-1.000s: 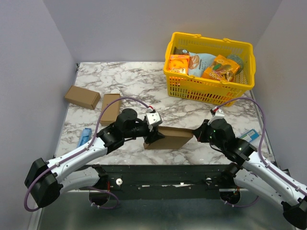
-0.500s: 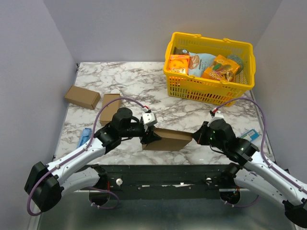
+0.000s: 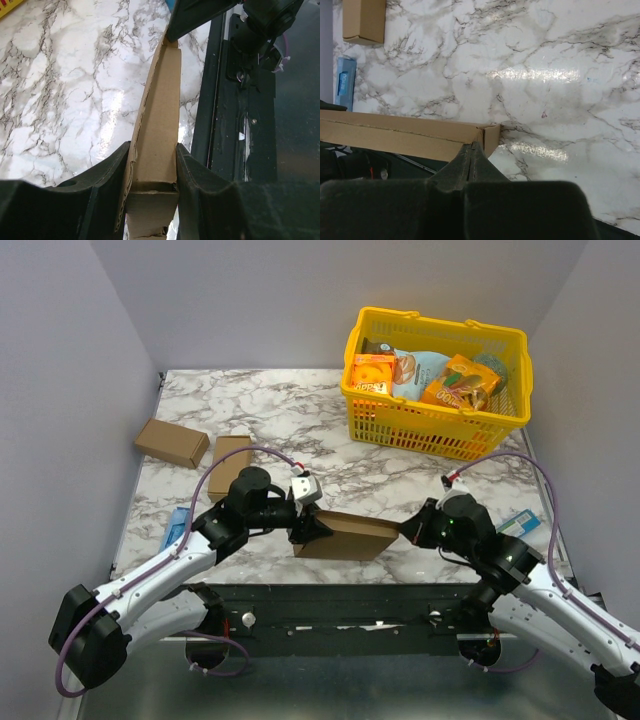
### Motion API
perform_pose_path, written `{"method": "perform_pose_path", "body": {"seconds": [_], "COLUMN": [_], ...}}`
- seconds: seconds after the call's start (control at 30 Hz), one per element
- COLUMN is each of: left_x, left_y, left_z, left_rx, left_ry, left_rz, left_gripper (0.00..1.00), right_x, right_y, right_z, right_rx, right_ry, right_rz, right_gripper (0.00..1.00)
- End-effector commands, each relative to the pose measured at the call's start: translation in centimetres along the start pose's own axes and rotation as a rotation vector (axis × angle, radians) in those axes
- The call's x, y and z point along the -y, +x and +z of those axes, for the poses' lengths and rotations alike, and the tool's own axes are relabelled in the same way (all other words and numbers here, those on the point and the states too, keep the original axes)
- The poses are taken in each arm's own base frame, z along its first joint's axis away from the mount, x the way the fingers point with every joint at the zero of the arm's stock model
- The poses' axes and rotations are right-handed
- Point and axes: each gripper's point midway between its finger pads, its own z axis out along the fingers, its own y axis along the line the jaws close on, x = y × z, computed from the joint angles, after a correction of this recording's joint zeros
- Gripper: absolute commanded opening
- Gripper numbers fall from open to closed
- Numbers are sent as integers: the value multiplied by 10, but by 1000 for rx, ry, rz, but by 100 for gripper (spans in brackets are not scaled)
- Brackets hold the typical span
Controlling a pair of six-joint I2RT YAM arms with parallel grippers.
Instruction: Fold the paper box
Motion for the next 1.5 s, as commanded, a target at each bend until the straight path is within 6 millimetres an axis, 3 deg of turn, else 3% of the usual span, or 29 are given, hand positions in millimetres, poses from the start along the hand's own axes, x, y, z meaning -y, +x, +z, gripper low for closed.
{"method": "perform_pose_path", "body": {"seconds": [0.0, 0.1, 0.13, 0.23, 0.33, 0.5, 0.63, 0.83, 0.93, 1.2, 1.47], "left_x": [-29, -22, -19, -16, -12, -4, 15, 54, 56, 67, 53], "left_y": [6, 10, 10, 10, 9, 1, -7, -31, -31, -39, -31], "left_z": [-6, -3, -3, -2, -2, -5, -4, -13, -13, -22, -15], "left_rx": [-22, -46, -50, -56, -55, -30, -7, 57, 58, 84, 58], "left_ry": [-142, -97, -84, -71, -59, -25, 88, 348, 375, 470, 415], "left_rz": [-41, -44, -49, -48, -46, -29, -36, -88, -92, -99, -116], "left_gripper": [13, 13, 13, 13, 13, 13, 13, 13, 12, 12, 12], "right_x": [45, 41, 38, 26, 16, 14, 5, -36, -50, -36, -32], "right_y": [57, 30, 23, -1, -19, -35, -34, -46, -51, -36, -24], "right_z": [-26, -40, -43, -56, -67, -69, -58, -62, -71, -95, -123], "right_rx": [-260, -192, -178, -127, -84, -54, -86, -120, -142, -263, -312], "right_ry": [176, 219, 221, 219, 205, 224, 192, -3, -99, -98, -90], "right_rz": [-44, -72, -86, -115, -158, -231, -276, -285, -272, -320, -330], "right_gripper": [3, 26, 43, 64, 72, 73, 66, 59, 55, 50, 43]}}
